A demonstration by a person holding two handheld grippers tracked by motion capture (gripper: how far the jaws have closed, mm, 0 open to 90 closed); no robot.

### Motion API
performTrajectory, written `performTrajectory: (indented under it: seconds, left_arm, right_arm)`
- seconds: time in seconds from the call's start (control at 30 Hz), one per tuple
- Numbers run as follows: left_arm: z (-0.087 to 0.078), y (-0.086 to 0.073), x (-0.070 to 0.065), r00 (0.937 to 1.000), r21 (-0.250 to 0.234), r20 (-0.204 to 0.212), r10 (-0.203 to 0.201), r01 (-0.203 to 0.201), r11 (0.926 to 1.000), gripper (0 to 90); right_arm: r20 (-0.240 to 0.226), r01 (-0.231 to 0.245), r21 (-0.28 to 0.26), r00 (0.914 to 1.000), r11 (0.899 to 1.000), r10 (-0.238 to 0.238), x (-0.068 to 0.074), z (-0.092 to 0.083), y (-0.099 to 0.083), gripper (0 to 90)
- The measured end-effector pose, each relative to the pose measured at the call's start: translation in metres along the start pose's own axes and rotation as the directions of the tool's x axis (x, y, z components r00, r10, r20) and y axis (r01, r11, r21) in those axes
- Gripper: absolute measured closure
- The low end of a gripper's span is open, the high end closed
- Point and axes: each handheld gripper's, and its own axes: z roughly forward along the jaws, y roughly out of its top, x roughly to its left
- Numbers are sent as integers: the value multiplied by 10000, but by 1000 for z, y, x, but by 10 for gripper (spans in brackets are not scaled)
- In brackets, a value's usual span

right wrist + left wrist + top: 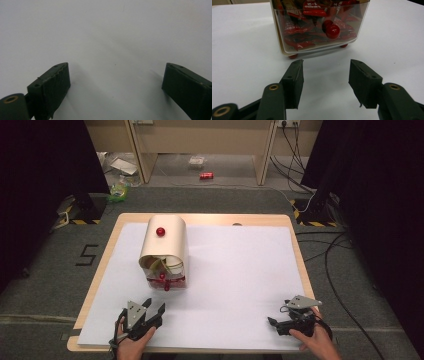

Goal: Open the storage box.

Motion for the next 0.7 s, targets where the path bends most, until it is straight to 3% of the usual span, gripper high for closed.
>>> performTrajectory:
  seconds: [0.7]
  left_arm:
    - [7,9,-11,9998,-283,-98,172,-175,9994,507]
  right_arm:
    - [-3,6,5,10000,10000,-6,0,0,0,82]
